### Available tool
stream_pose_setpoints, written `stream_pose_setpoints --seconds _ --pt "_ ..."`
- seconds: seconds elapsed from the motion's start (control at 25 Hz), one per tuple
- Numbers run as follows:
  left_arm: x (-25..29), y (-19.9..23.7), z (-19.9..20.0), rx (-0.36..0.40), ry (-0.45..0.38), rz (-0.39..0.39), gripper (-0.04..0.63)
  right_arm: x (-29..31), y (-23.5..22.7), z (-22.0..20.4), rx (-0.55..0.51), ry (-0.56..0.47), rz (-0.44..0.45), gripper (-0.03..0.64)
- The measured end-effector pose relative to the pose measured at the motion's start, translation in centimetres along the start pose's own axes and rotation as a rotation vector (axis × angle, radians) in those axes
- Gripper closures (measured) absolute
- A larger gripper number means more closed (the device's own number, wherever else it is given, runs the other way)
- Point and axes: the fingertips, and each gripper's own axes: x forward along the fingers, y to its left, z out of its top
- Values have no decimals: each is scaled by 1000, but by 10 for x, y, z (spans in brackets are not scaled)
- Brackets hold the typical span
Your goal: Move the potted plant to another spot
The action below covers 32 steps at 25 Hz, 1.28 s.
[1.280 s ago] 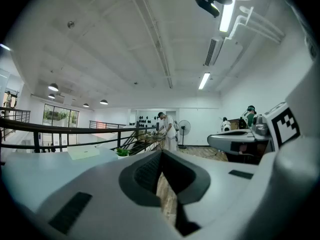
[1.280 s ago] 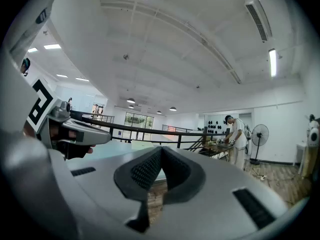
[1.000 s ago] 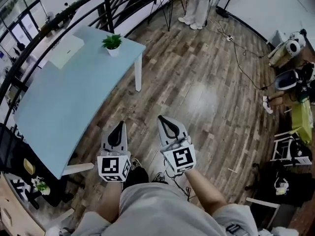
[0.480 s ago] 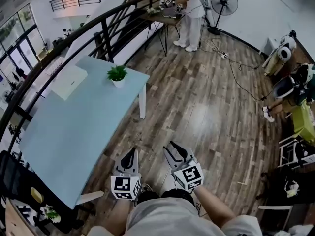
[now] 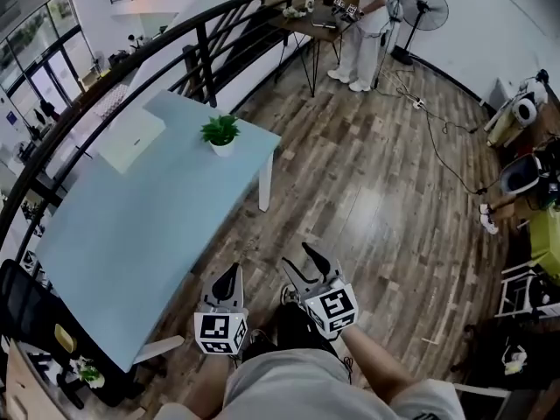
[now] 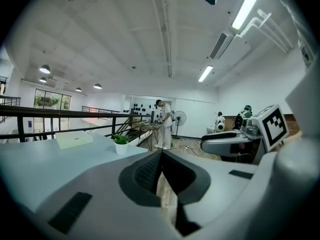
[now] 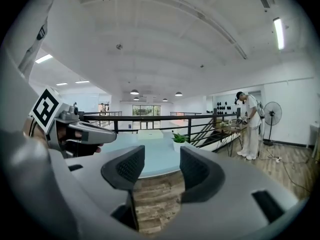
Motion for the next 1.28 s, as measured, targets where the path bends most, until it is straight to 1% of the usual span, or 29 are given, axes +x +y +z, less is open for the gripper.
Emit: stream_pose_setpoints --seconds 0.2,0.32,0.44,0.56,0.68,0.8,1.04,1.16,1.28 --pt "49 29 18 -13 -3 80 583 53 -38 18 -43 -8 57 365" --pt "76 33 30 -14 -8 113 583 72 -60 31 -81 -7 90 347" --pt "95 31 36 -31 -7 149 583 85 -80 42 -85 -34 123 335" --pt "110 26 28 -49 13 173 583 97 -100 37 -73 -40 151 330" --pt "117 28 15 -74 53 206 583 108 -115 25 -66 -9 169 318" --pt "118 34 13 -73 77 233 583 117 -126 19 -51 -1 177 313" --pt "136 63 14 -83 92 269 583 154 -135 11 -24 18 196 291" --pt "152 79 12 -92 101 265 583 172 -136 10 -21 27 201 286" --pt "174 102 20 -77 94 260 583 193 -140 16 -25 29 210 284"
